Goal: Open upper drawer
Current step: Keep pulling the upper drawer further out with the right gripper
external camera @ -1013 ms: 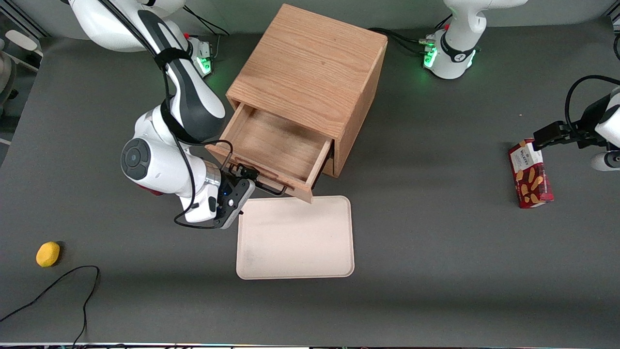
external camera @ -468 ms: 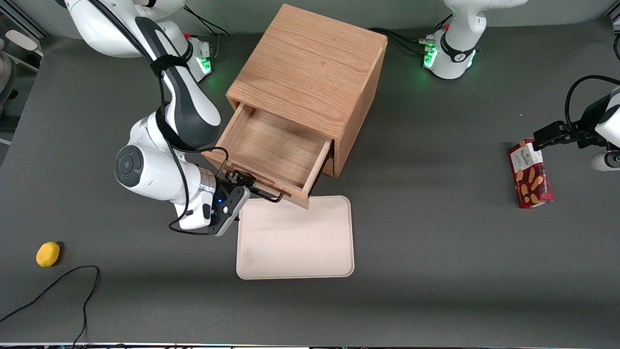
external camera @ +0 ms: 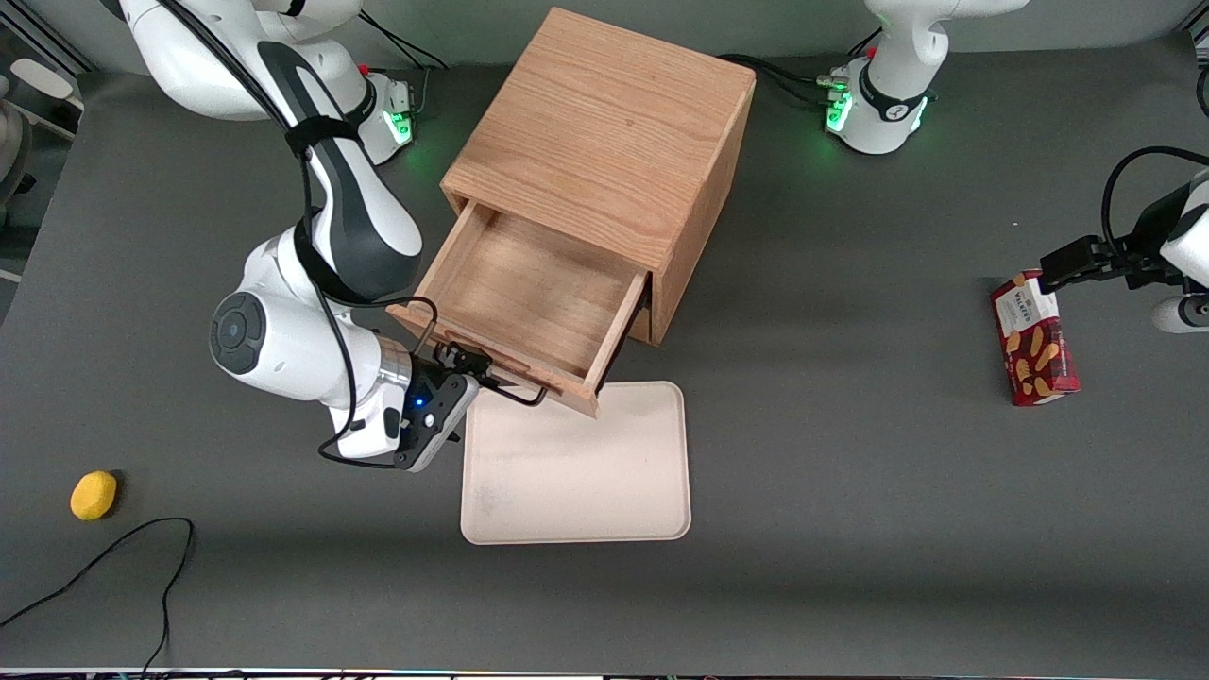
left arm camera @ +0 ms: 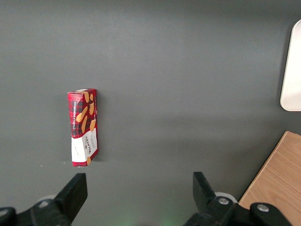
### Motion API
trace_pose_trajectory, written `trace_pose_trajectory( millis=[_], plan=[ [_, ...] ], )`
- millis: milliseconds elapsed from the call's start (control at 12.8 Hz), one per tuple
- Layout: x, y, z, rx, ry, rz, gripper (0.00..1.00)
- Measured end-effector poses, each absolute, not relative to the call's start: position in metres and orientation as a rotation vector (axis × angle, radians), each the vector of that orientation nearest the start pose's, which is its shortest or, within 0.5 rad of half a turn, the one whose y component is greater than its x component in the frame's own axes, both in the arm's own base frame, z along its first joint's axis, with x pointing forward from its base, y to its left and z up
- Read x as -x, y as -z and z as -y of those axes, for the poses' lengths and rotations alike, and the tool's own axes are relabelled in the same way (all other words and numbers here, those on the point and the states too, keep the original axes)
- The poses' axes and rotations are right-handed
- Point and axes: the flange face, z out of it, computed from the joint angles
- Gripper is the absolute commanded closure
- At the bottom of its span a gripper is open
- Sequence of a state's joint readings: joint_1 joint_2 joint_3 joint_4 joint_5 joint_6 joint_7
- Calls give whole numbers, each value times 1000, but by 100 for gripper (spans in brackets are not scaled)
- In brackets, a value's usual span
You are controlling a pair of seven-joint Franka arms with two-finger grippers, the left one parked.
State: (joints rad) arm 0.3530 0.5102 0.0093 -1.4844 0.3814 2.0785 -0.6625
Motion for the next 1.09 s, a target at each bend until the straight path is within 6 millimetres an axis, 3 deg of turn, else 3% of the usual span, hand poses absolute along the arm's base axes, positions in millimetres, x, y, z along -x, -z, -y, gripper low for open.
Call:
trace_pose_trajectory(
  millis=[1091],
  plan=[
    [-677, -387, -244, 2568, 220, 1140, 0]
  ],
)
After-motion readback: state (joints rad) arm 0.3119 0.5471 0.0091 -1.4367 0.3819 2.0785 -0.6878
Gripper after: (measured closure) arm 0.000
